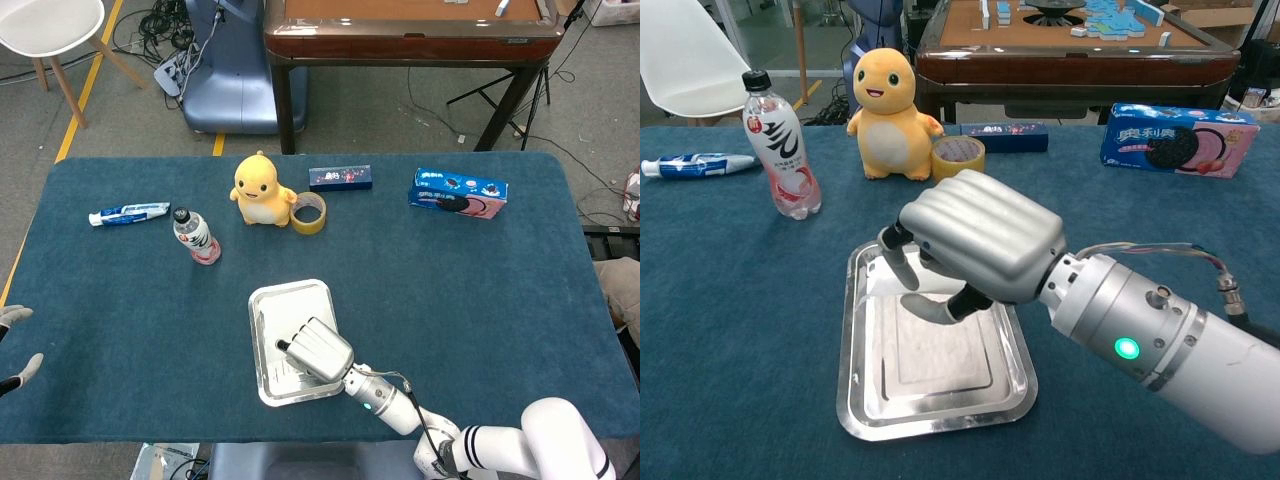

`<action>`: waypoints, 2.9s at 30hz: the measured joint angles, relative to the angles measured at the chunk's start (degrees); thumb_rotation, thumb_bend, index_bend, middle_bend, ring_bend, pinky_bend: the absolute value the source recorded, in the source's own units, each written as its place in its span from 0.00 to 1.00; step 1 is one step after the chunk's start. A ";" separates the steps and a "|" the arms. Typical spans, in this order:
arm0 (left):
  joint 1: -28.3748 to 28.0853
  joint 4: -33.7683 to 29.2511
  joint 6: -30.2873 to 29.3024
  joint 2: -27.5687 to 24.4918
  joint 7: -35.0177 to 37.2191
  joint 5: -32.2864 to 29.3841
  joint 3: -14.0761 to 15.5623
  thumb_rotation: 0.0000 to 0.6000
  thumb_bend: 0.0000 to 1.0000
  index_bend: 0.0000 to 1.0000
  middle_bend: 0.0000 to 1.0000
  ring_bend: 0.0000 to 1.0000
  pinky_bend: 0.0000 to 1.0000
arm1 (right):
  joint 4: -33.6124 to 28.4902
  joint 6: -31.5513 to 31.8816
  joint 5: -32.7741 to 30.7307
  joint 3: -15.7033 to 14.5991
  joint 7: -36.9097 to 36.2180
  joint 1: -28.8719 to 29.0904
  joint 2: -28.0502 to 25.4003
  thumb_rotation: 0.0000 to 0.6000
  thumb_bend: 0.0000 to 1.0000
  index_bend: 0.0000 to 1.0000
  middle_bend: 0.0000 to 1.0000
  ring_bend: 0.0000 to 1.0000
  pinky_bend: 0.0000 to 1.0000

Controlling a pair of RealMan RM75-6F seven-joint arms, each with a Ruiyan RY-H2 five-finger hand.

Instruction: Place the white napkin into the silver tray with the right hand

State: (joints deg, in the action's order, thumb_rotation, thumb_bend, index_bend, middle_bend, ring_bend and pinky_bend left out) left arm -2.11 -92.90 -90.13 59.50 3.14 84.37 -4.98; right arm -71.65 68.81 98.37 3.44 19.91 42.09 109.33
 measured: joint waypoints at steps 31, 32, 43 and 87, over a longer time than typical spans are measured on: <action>0.07 -0.61 0.24 -0.43 -0.09 -0.22 0.05 1.00 0.22 0.28 0.28 0.21 0.42 | -2.37 0.24 -1.97 0.79 -3.47 -1.14 2.00 1.00 0.00 0.20 1.00 1.00 1.00; 0.06 -0.61 0.26 -0.43 -0.11 -0.23 0.05 1.00 0.22 0.28 0.28 0.21 0.42 | -2.91 -0.01 -2.28 0.83 -3.52 -1.19 1.83 1.00 0.00 0.19 1.00 1.00 1.00; 0.02 -0.65 0.38 -0.42 -0.27 -0.29 0.06 1.00 0.22 0.28 0.28 0.22 0.42 | -9.90 -6.35 -7.52 0.90 -3.03 -1.39 -1.70 1.00 0.00 0.18 1.00 1.00 1.00; 0.29 -1.78 -1.03 -0.04 -2.43 3.10 1.25 1.00 0.22 0.28 0.29 0.22 0.42 | -29.94 -3.19 -20.03 -1.30 31.20 -9.48 -27.20 1.00 0.00 0.40 0.46 0.43 0.51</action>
State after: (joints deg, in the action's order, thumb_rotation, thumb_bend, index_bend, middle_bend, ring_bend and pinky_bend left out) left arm -1.82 -94.68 -91.15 59.46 0.71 87.47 -3.73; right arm -101.59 65.62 78.34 2.15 51.10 32.61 82.13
